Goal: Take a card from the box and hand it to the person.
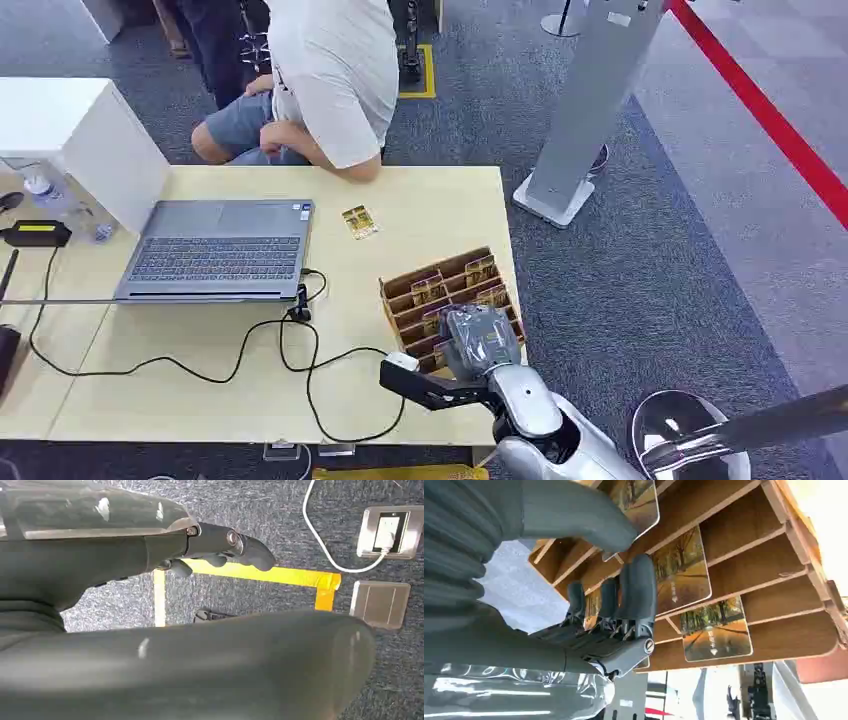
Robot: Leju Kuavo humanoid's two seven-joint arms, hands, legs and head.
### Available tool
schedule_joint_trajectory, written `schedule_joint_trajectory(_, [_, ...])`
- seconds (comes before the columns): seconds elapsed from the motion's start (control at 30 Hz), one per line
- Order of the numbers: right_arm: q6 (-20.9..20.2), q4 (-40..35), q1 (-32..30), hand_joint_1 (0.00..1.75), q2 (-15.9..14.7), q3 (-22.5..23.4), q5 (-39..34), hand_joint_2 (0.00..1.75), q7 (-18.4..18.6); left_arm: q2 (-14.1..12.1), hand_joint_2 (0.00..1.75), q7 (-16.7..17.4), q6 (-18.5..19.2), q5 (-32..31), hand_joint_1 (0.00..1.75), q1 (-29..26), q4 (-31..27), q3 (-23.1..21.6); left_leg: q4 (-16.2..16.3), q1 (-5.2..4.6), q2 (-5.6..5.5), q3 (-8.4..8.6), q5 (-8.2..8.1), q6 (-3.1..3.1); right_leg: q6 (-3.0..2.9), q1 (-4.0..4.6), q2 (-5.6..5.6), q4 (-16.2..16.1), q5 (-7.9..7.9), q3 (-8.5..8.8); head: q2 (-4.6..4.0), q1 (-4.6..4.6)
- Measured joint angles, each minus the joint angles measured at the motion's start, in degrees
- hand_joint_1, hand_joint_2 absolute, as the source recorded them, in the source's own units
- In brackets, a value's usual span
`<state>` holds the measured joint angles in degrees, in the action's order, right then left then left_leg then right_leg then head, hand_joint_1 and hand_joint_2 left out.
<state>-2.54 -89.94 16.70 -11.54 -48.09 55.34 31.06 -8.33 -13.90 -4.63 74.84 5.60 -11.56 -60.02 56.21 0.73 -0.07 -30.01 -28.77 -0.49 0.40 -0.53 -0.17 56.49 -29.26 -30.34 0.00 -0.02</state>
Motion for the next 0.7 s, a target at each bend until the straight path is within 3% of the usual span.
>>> schedule_joint_trajectory(0.7, [-0.1, 0.5, -0.6, 1.03, -0.2, 0.0, -1.4, 1.75, 0.0, 0.0, 0.0, 0.0, 0.1, 0.0, 0.0, 0.0, 0.0, 0.0, 0.0, 0.0, 0.0, -0.01, 0.0, 0.0, 0.0, 0.0, 0.0, 0.0, 0.0, -0.01, 0.0, 0.0])
